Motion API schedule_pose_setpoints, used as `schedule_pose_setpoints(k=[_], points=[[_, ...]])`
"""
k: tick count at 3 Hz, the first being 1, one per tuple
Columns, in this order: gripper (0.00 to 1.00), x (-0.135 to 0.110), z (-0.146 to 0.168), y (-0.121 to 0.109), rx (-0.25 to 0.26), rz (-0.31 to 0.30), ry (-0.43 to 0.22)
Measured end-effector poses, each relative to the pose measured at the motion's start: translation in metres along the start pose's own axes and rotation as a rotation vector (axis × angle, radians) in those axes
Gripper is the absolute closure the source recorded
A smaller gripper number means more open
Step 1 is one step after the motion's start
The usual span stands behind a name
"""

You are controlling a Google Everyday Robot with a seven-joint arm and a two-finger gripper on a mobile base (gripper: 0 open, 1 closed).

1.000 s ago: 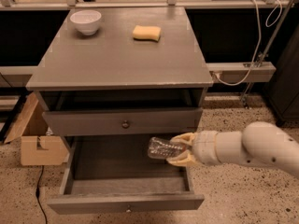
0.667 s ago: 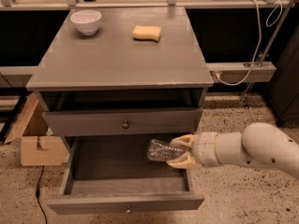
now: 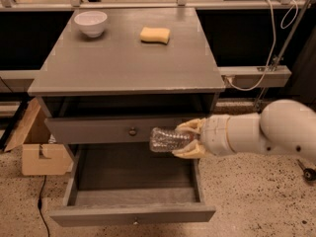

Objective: Pick water bottle from middle drawer and place on counter

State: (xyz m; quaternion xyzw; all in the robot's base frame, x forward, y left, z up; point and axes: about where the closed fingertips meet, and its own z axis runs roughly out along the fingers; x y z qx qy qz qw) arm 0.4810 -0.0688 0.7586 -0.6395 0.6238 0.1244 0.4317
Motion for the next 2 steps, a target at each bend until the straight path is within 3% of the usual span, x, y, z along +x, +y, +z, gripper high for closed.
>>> schedule_pose_setpoints(k=[1, 2], points=[[1.0, -0.064, -0.021, -0.043, 0.041, -0.127, 0.025], [1.0, -0.124, -0.008, -0.092, 0.058, -0.207, 0.02]])
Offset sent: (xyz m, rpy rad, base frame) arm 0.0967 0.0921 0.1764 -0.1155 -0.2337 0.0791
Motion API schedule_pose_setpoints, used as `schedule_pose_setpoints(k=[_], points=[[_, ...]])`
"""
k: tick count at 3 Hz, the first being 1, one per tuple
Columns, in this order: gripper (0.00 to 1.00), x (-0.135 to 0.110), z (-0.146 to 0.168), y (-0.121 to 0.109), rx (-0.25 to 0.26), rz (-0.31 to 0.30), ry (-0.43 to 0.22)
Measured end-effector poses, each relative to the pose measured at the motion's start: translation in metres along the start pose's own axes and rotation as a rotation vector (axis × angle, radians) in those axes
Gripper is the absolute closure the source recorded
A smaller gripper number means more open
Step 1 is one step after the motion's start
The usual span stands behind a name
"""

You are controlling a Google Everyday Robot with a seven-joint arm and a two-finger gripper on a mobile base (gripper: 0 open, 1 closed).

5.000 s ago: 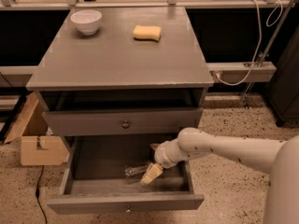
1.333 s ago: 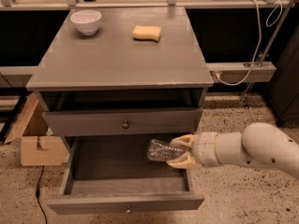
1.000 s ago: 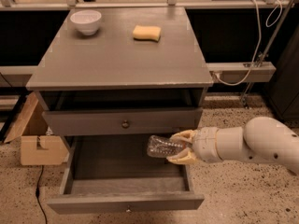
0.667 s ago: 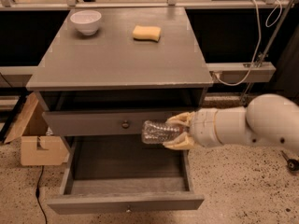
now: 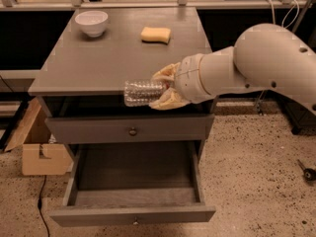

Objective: Pick water bottle from middle drawer and place on counter

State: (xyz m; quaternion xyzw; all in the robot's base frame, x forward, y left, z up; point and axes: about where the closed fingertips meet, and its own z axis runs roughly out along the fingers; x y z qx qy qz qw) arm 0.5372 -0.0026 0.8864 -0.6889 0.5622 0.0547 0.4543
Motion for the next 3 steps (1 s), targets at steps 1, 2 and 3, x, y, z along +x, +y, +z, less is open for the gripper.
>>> schedule_pose_setpoints(k=[1, 2, 3], points=[[1.0, 0.0, 0.0, 0.0, 0.0, 0.0, 0.0], [1.0, 0.006, 0.012, -0.016, -0.016, 0.004, -0.009], [1.0, 0.012, 0.035, -0.062, -0.024, 0.004, -0.012]])
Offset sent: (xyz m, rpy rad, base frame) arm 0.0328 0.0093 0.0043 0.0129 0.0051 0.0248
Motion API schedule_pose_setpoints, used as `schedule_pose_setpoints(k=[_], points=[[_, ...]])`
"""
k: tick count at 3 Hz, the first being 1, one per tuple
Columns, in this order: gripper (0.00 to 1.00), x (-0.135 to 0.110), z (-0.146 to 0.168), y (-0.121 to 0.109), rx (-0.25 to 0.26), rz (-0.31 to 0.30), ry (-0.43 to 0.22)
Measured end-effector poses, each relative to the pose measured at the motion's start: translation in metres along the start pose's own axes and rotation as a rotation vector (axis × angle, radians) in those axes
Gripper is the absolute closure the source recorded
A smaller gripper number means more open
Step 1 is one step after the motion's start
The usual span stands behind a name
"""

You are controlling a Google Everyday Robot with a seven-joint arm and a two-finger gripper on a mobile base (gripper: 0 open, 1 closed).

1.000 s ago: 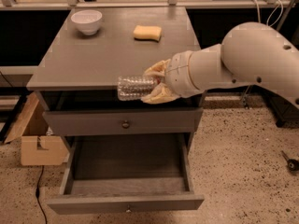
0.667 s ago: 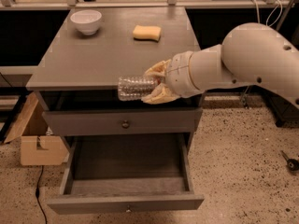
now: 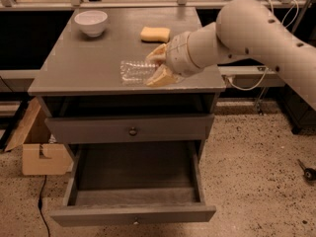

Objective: Pick water bottle from middle drawer and place on counter

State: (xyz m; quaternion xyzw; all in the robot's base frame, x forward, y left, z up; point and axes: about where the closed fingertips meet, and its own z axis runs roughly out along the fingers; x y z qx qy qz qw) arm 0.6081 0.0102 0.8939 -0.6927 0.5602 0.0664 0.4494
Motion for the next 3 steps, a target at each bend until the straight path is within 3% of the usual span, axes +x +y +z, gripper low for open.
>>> schedule_pose_setpoints(k=[2, 3], points=[[1.0, 0.013, 0.067, -0.104, -0.039, 0.096, 0.076], [1.0, 0.023, 0.093, -0.13, -0.048, 0.186, 0.144]])
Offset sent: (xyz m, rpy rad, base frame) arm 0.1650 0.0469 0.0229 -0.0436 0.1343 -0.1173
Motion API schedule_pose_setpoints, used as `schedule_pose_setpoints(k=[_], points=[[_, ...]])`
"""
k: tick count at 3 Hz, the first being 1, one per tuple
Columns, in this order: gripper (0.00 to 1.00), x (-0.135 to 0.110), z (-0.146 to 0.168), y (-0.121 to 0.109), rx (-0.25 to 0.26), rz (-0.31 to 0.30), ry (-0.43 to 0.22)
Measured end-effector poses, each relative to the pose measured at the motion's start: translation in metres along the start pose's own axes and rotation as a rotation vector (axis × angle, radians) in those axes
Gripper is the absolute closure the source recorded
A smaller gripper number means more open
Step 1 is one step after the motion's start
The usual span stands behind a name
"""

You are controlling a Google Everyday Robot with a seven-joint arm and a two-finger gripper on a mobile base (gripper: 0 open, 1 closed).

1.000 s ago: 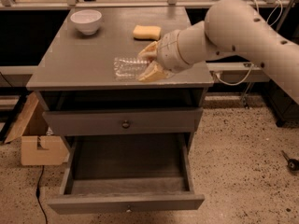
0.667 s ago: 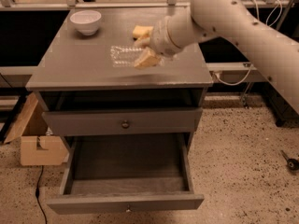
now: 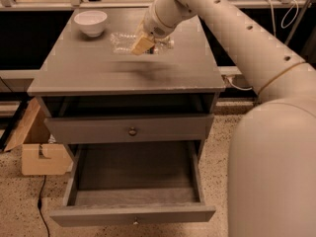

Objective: Pick water bottle from middle drawer and place on counter

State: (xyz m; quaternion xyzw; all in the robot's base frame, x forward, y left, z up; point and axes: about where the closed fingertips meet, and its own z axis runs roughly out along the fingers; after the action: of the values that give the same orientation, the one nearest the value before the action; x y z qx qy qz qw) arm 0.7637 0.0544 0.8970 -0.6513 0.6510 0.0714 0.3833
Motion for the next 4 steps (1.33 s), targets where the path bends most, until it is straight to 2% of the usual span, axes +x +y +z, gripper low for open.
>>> schedule_pose_setpoints(k=[1, 2, 3, 4], points=[[0.81, 0.014, 0.023, -0.021, -0.014, 0.121, 0.076], [0.58, 0.027, 0.034, -0.034, -0.014, 0.216, 0.121], [0.35, 0.035, 0.041, -0.042, -0.015, 0.271, 0.135], [0.11, 0.04, 0.041, -0.049, -0.006, 0.302, 0.128]])
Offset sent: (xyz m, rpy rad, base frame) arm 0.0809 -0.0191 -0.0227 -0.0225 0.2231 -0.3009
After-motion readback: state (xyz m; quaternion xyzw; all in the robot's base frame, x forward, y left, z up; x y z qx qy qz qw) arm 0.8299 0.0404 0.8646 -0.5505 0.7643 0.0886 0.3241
